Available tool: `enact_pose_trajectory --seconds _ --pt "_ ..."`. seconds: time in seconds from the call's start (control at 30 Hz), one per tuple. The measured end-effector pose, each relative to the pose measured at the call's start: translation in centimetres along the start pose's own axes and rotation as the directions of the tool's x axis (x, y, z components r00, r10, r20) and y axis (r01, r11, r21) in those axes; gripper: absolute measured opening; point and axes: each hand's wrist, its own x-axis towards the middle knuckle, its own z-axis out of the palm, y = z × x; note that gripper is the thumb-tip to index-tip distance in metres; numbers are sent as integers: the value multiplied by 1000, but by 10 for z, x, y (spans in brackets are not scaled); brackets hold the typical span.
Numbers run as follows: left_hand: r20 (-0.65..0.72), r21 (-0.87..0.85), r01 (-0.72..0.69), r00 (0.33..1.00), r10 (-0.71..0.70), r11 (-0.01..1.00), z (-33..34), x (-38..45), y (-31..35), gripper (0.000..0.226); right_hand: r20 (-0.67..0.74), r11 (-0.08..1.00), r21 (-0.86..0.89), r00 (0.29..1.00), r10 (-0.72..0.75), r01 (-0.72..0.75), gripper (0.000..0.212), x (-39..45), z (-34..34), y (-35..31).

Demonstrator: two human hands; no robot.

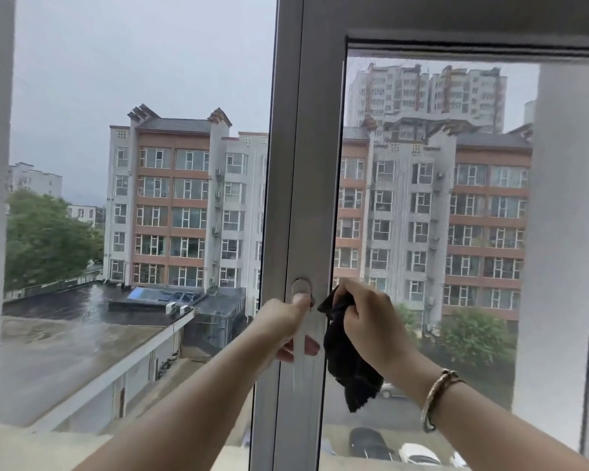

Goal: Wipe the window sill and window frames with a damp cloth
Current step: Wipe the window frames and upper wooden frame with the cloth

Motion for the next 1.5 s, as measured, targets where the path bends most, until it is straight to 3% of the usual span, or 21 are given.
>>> enact_pose_trajectory --seconds 0.07,0.2,0.43,0.5,0.53,0.57,0.6,0.63,0.67,0.7,0.73,0.77,0.83,0.97,1.07,1.13,1.23,1.4,1.5 --pt "20 33 32 999 -32 999 5 -1 3 49 10 1000 4 1000 -5 4 32 2 2 2" --pt "27 -109 62 998 -60 992 11 2 8 31 31 1000 12 1000 0 0 33 6 -5 13" --pt "13 -373 62 998 -61 926 17 1 4 27 100 959 266 992 72 -97 35 9 -12 24" --pt "-22 -240 30 999 -37 970 18 1 0 34 89 941 320 993 84 -108 34 9 -12 23" --pt "-81 -22 -45 996 43 999 17 3 -3 42 99 936 333 991 86 -114 33 8 -11 23" --pt "-124 309 -167 969 213 936 12 7 -7 48 125 932 338 988 92 -130 32 8 -11 24" --pt "-86 643 -301 886 456 705 3 12 -12 52 152 929 339 983 104 -151 31 8 -11 25" --pt "85 846 -409 738 670 343 -9 16 -15 54 169 925 343 979 110 -163 31 8 -12 27" --pt "322 891 -453 579 749 -32 -22 18 -13 56 174 917 357 978 119 -175 31 9 -13 30" --pt "528 829 -456 447 722 -324 -36 21 -11 58 181 916 359 976 117 -177 31 9 -14 29" --pt "684 725 -436 366 631 -533 -46 24 -8 57 192 917 357 975 116 -179 31 10 -15 29" --pt "790 613 -419 330 517 -669 -52 29 -2 55 197 914 361 973 119 -185 31 11 -16 30" --pt "882 469 -429 272 385 -772 -51 38 11 48 201 912 366 973 117 -186 30 13 -15 32" --pt "916 385 -548 129 379 -743 -48 52 14 36 198 898 395 972 124 -195 32 19 -7 34" --pt "863 423 -613 50 502 -667 -50 60 1 33 188 894 401 973 133 -199 34 22 -2 34" --pt "737 499 -689 20 675 -525 -37 64 -8 32 170 906 382 977 126 -183 35 24 1 33" --pt "514 569 -766 46 857 -300 -18 68 -20 35 179 918 349 975 130 -187 35 26 -1 33" --pt "507 567 -786 96 857 -248 -20 66 -19 36 255 922 321 957 136 -217 30 35 -11 26" --pt "509 570 -799 162 845 -190 -16 59 -19 31 376 969 157 919 119 -190 28 38 -13 14"
